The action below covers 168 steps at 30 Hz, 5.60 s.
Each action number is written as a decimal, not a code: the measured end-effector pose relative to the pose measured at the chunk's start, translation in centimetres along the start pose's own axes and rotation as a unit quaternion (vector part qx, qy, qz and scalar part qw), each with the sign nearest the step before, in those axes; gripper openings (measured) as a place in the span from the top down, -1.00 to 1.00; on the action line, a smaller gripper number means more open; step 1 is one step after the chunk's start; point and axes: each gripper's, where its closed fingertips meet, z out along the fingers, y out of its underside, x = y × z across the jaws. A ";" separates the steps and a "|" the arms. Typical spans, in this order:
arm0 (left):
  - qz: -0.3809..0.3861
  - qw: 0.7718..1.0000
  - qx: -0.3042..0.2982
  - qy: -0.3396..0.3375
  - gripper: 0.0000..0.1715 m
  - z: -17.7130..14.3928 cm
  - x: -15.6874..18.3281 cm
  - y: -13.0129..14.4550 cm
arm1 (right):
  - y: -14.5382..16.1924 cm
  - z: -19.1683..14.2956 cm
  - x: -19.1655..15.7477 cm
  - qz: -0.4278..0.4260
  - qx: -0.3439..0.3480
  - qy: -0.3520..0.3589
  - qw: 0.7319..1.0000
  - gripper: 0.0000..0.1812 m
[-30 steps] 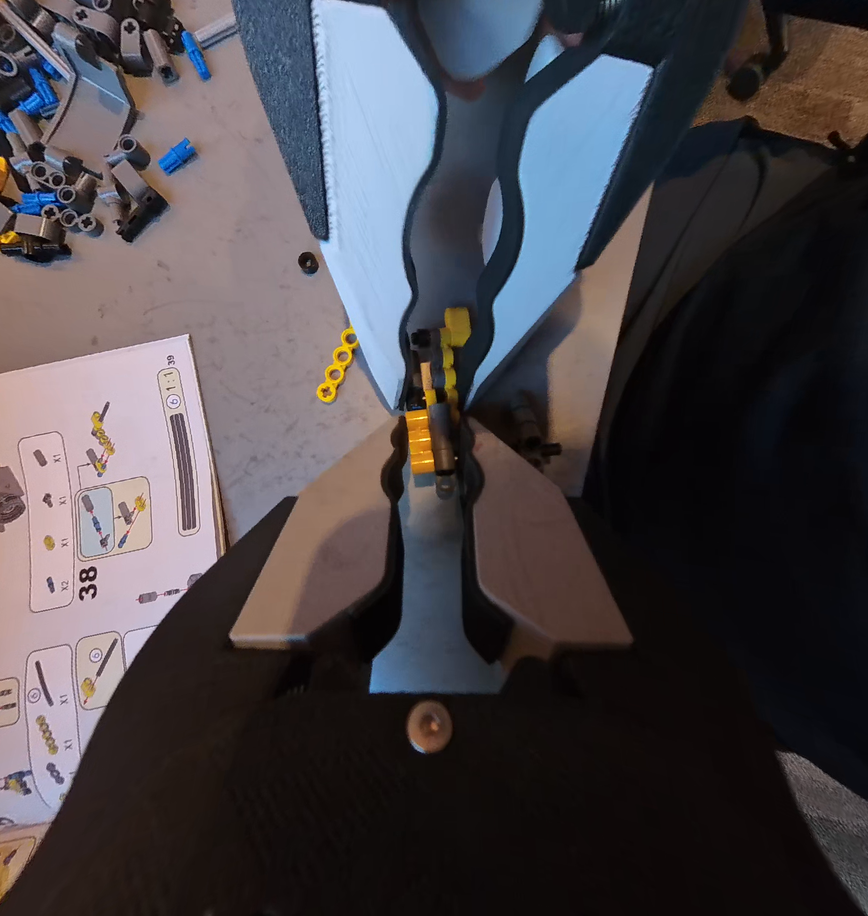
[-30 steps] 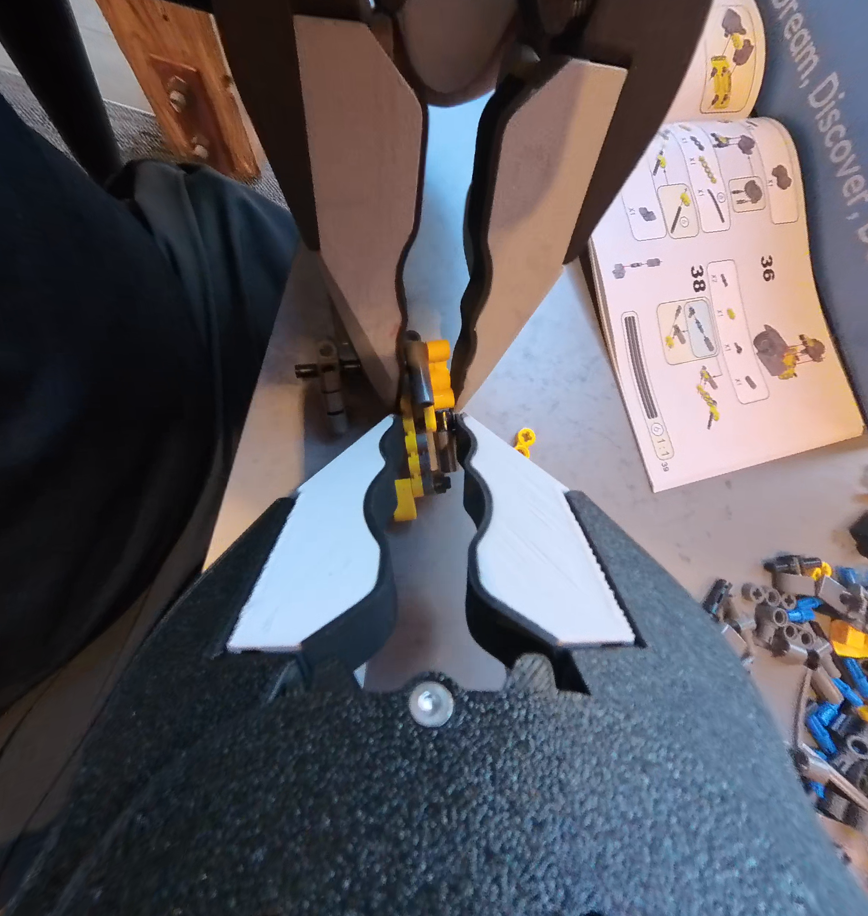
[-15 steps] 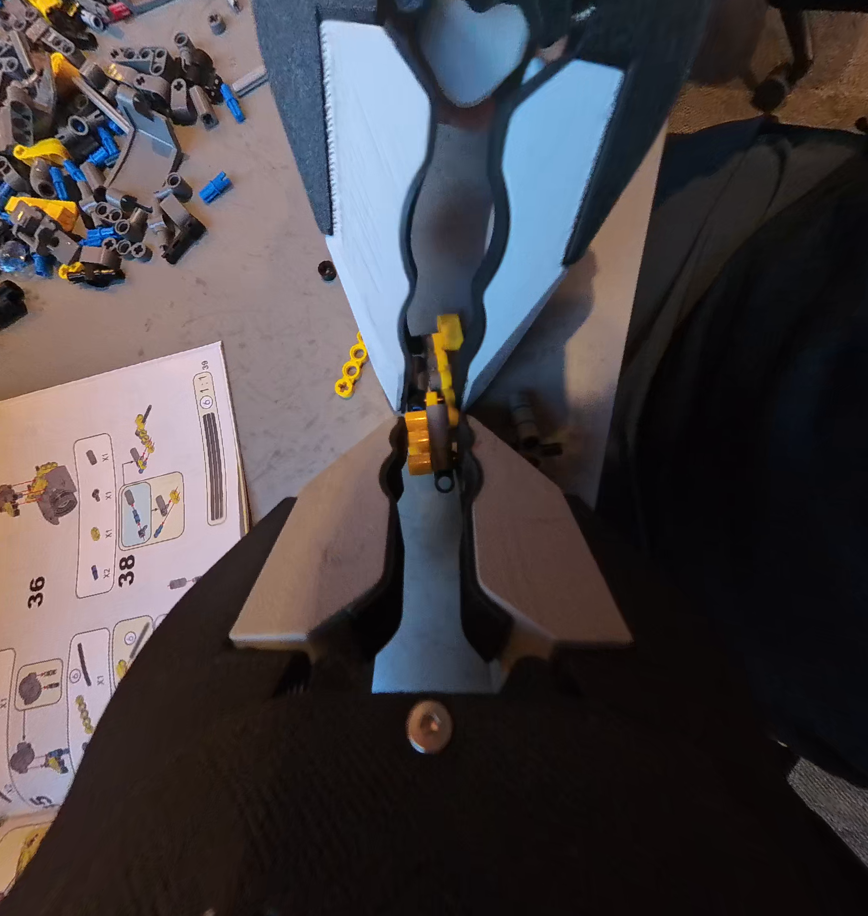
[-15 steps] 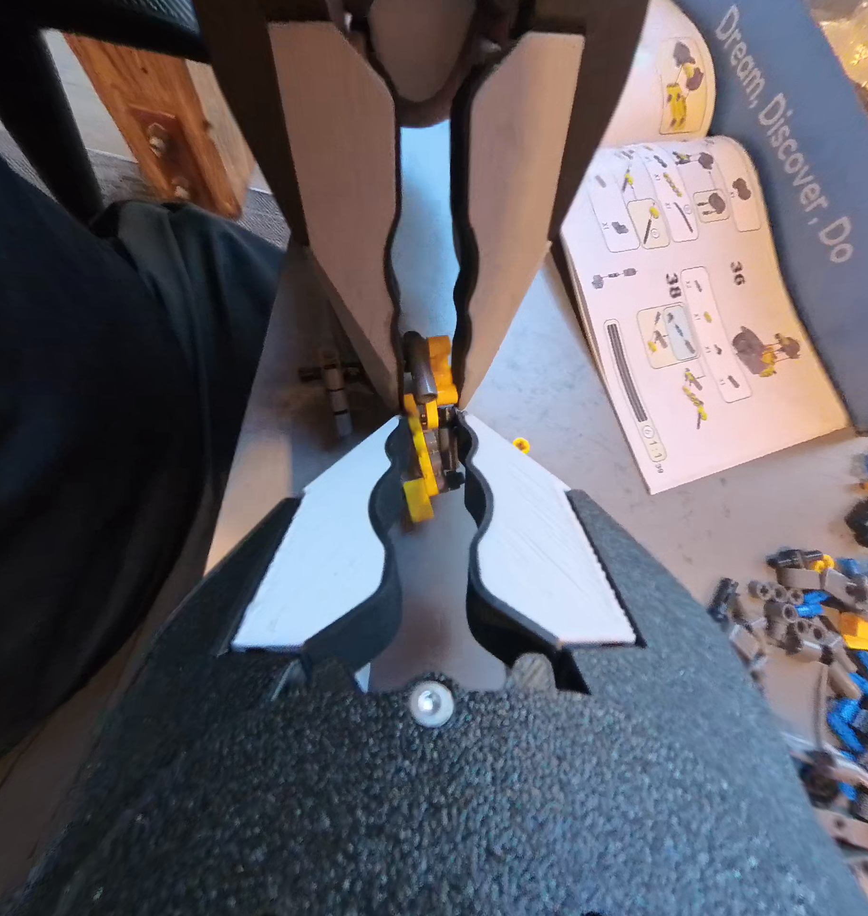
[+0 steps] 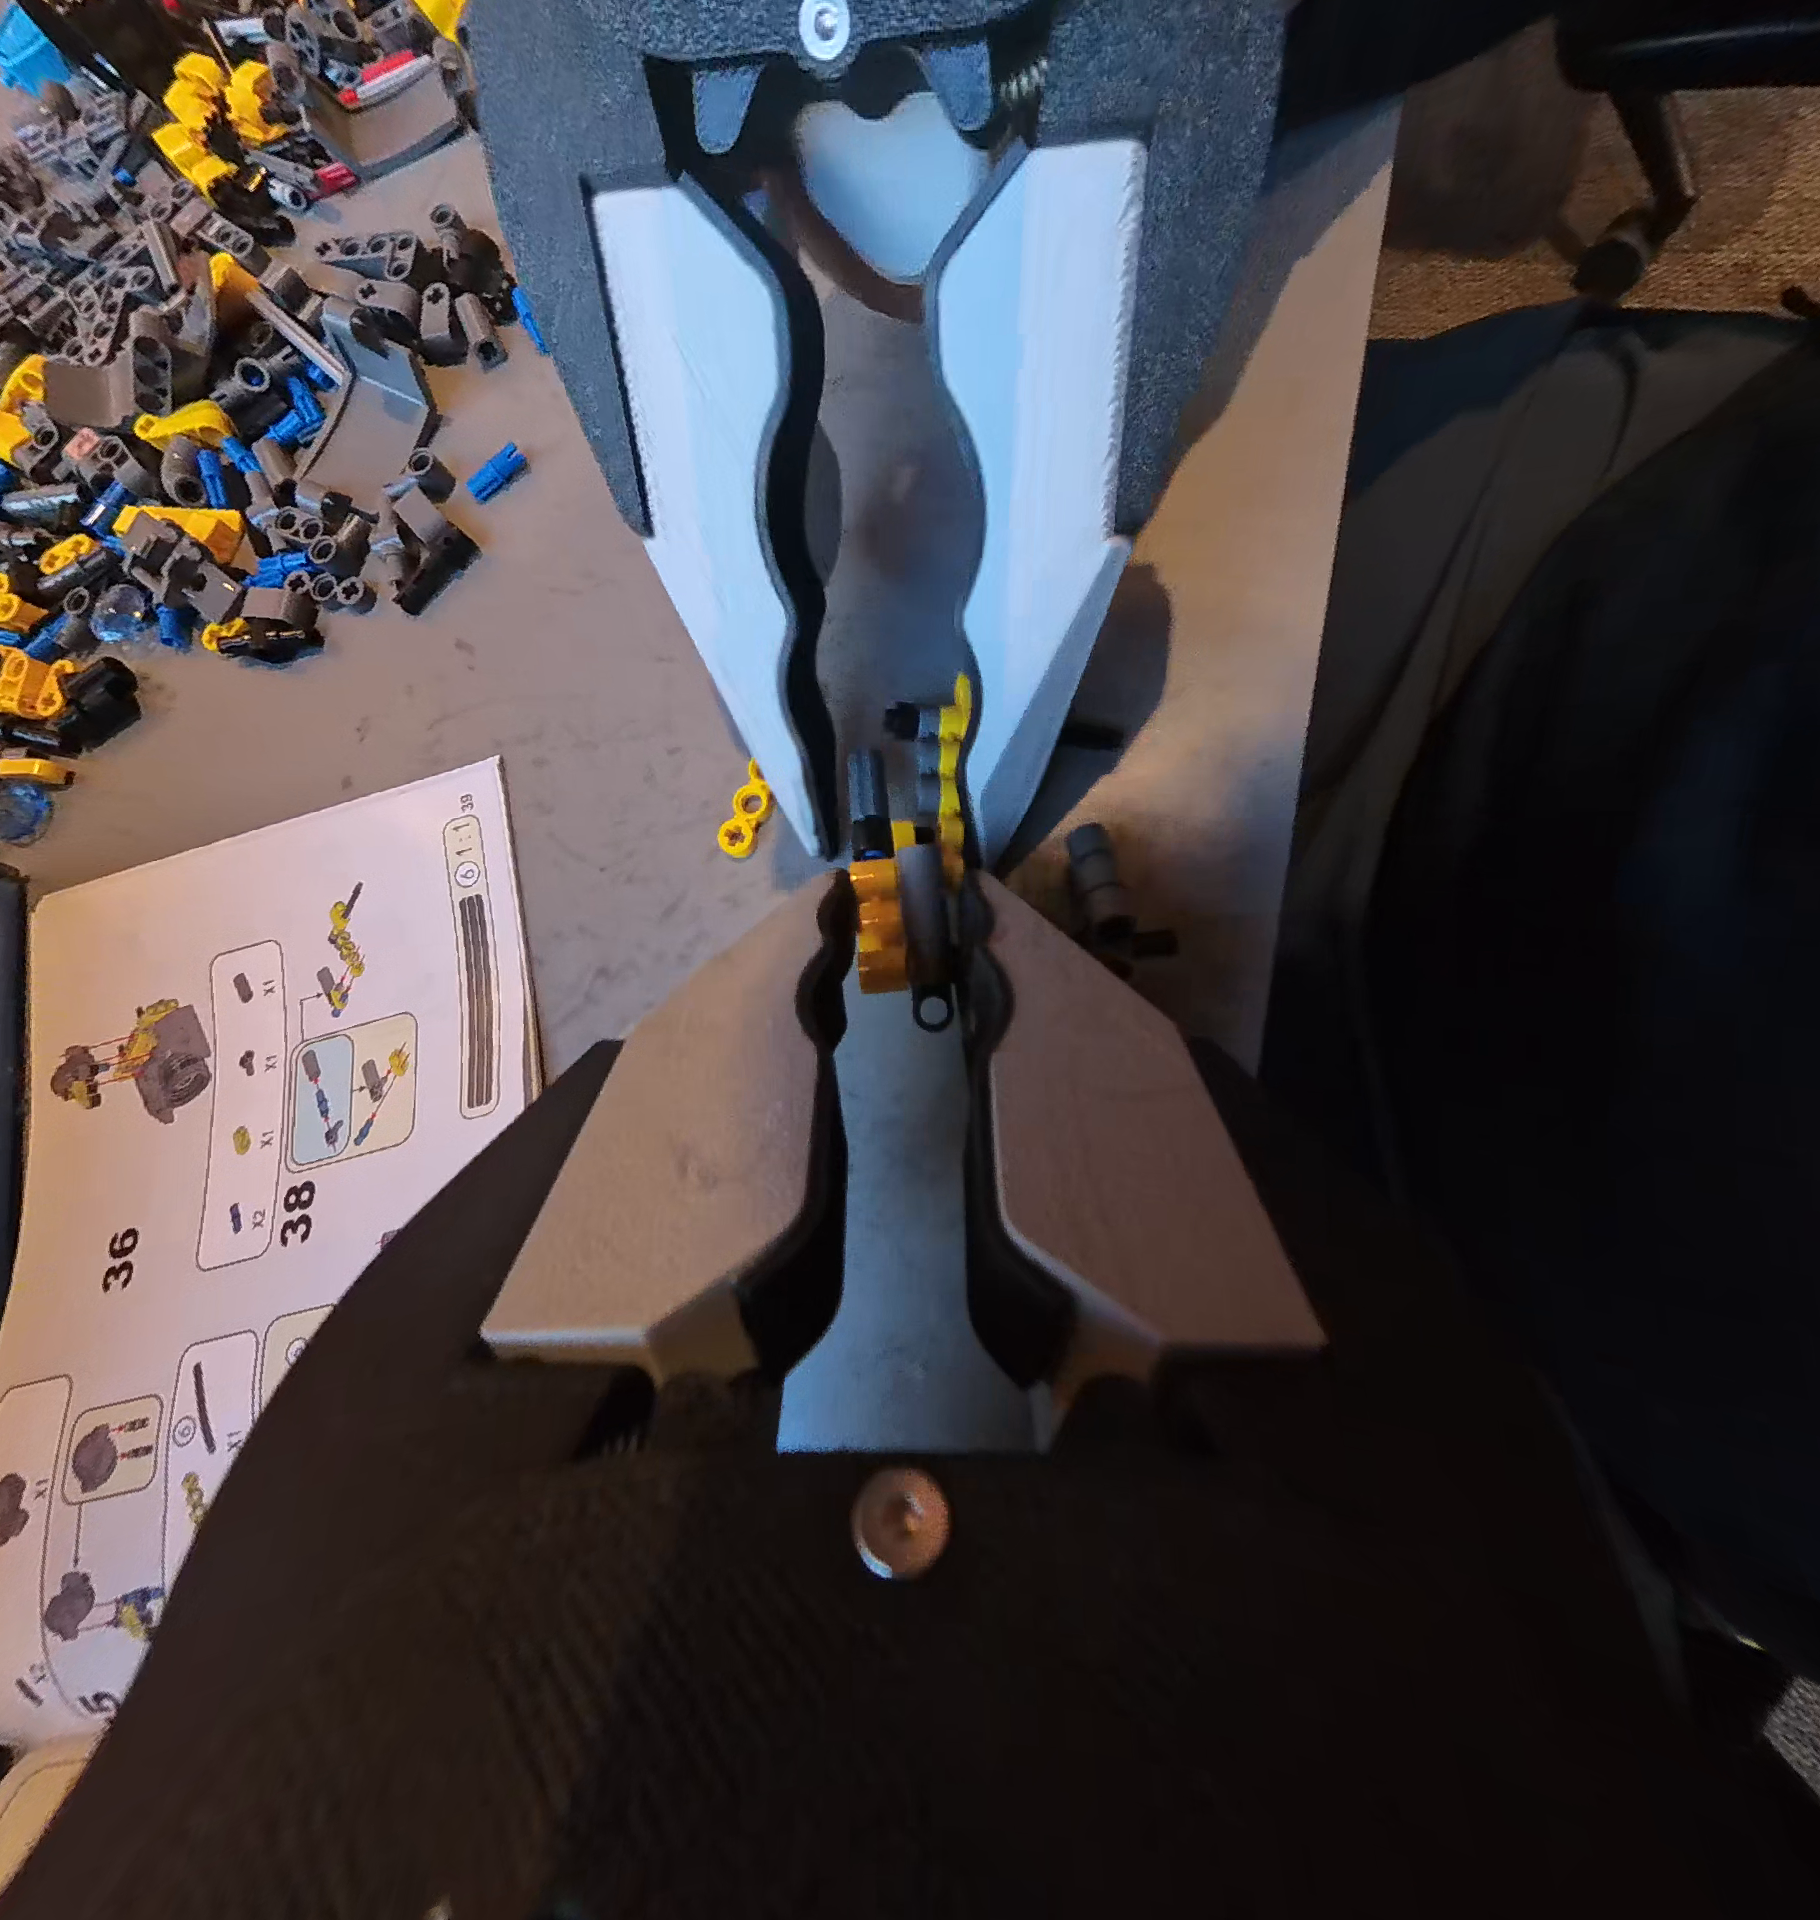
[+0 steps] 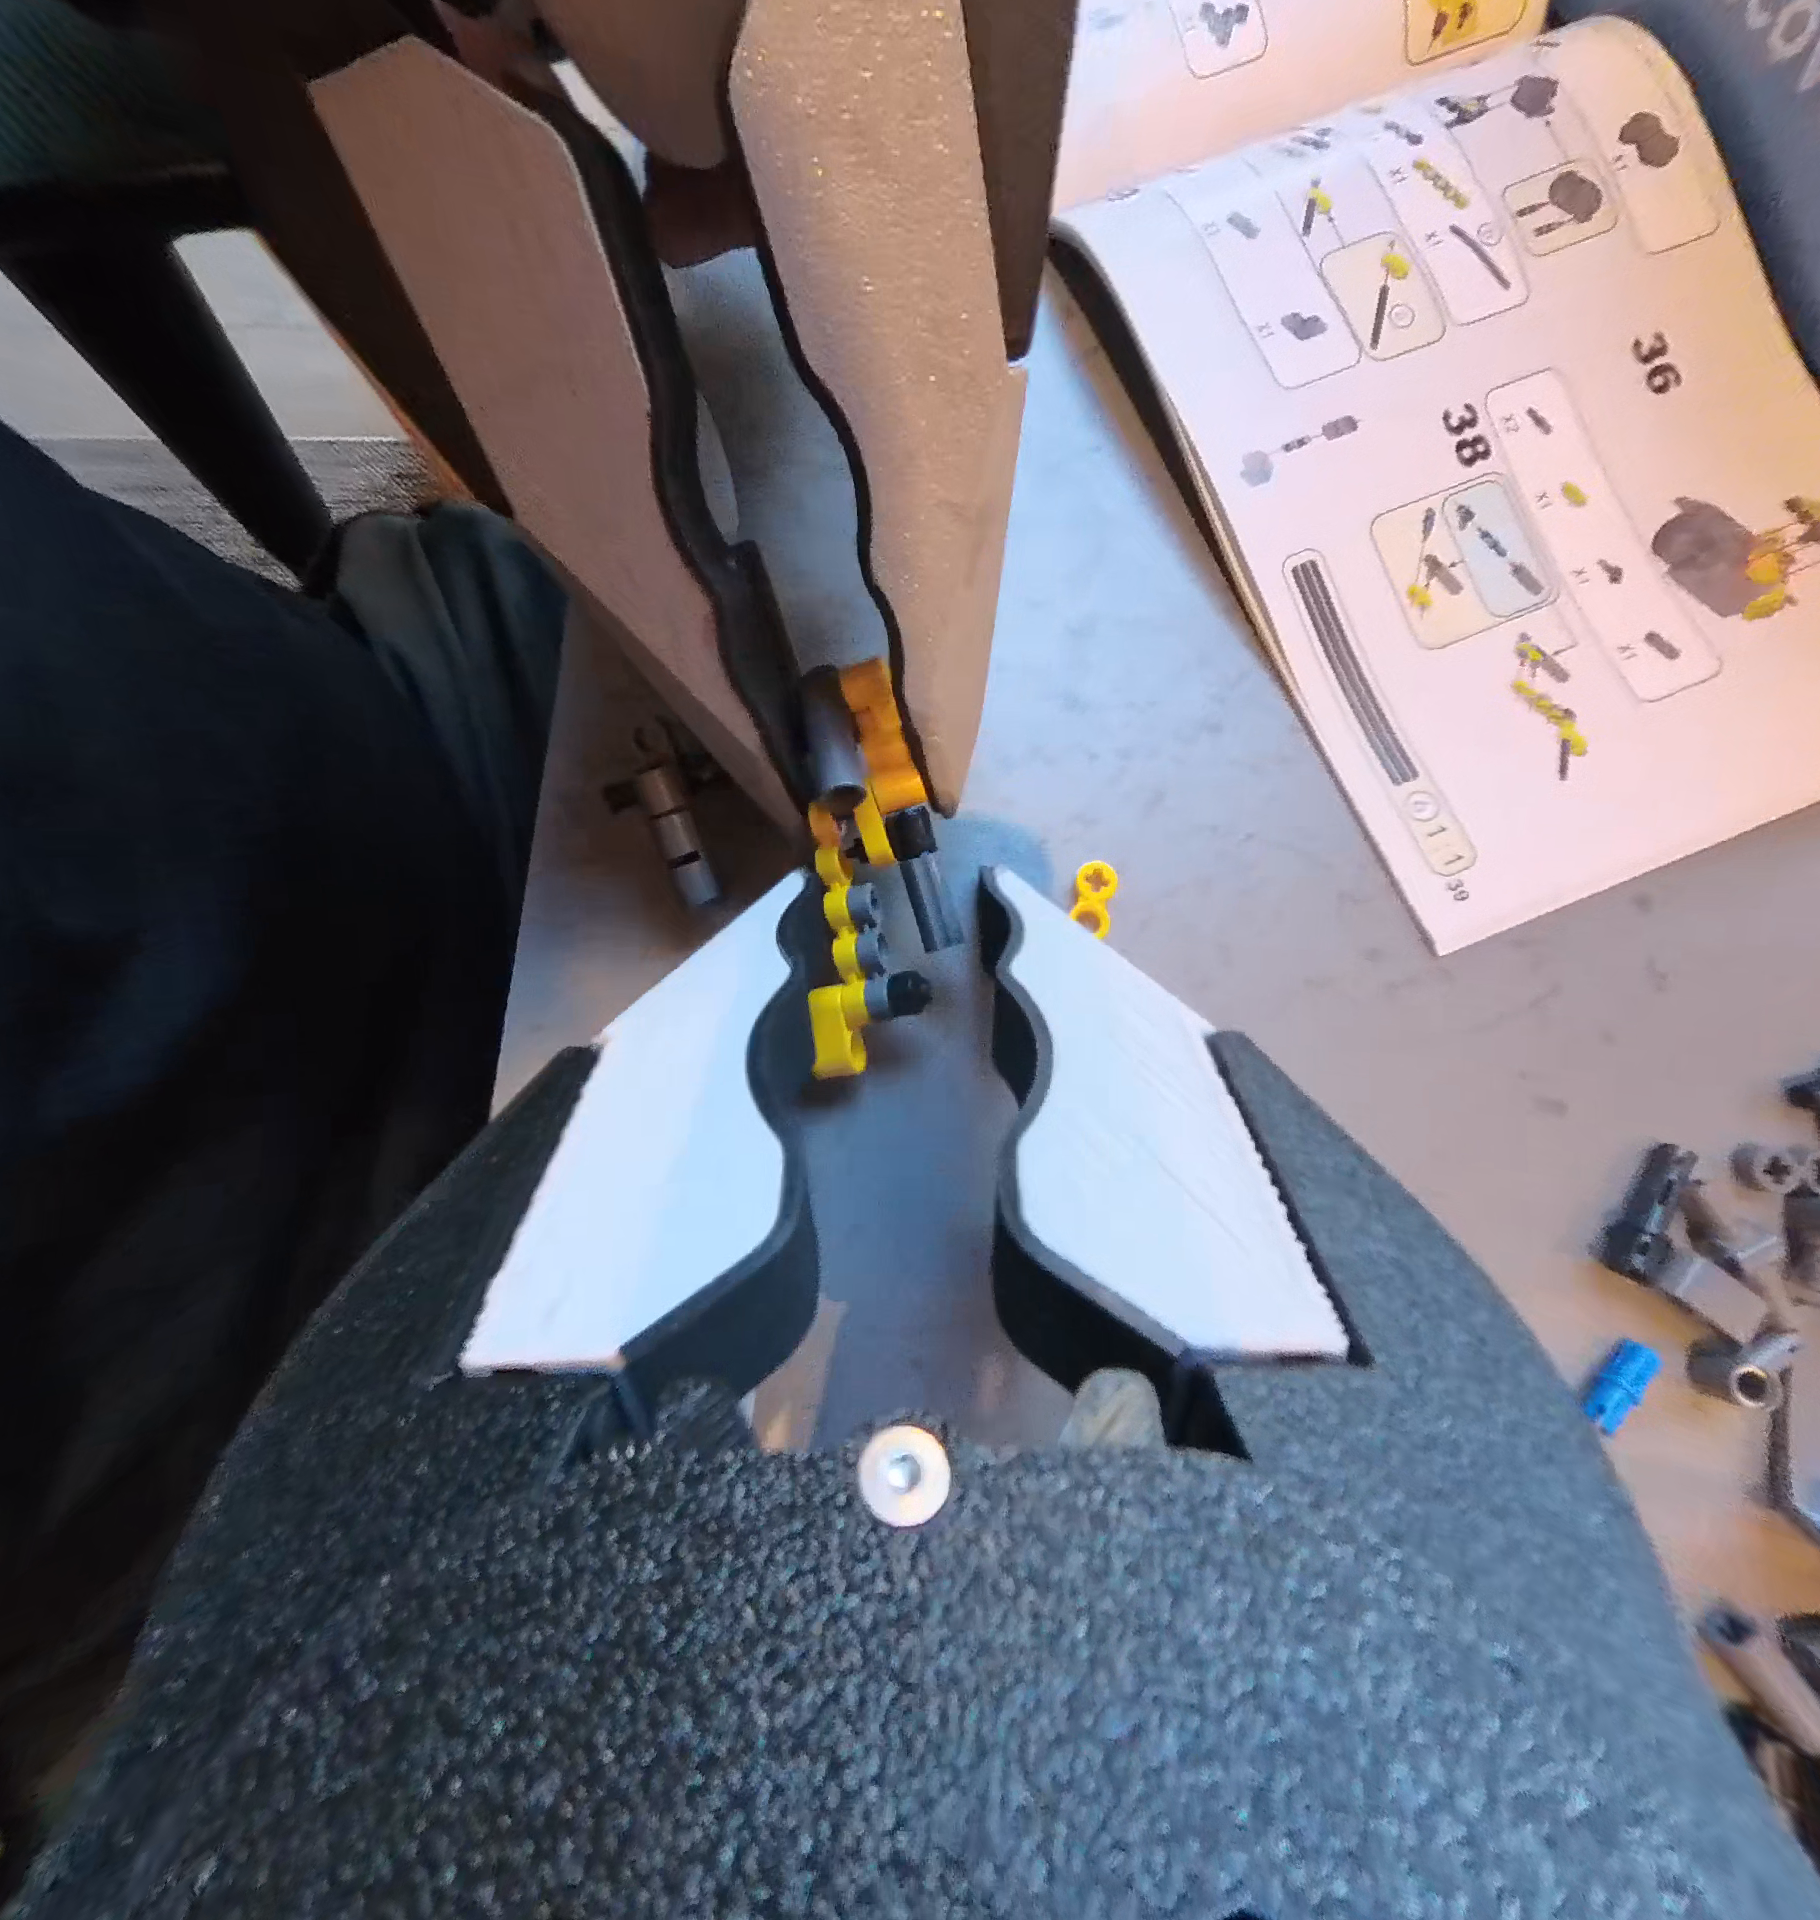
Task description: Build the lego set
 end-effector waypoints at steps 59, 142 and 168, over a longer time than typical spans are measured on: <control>-0.153 0.985 -0.052 0.067 0.80 0.1 0.1 0.8 | -0.3 0.3 0.1 0.025 0.007 -0.017 1.000 0.76; -0.126 0.989 -0.061 0.043 0.72 -0.5 -0.7 2.1 | -1.1 -1.0 1.8 -0.022 0.050 0.071 0.996 0.67; -0.256 0.951 0.067 -0.163 0.51 -7.7 -5.3 4.6 | -4.3 -5.5 3.7 -0.022 0.184 0.167 0.968 0.60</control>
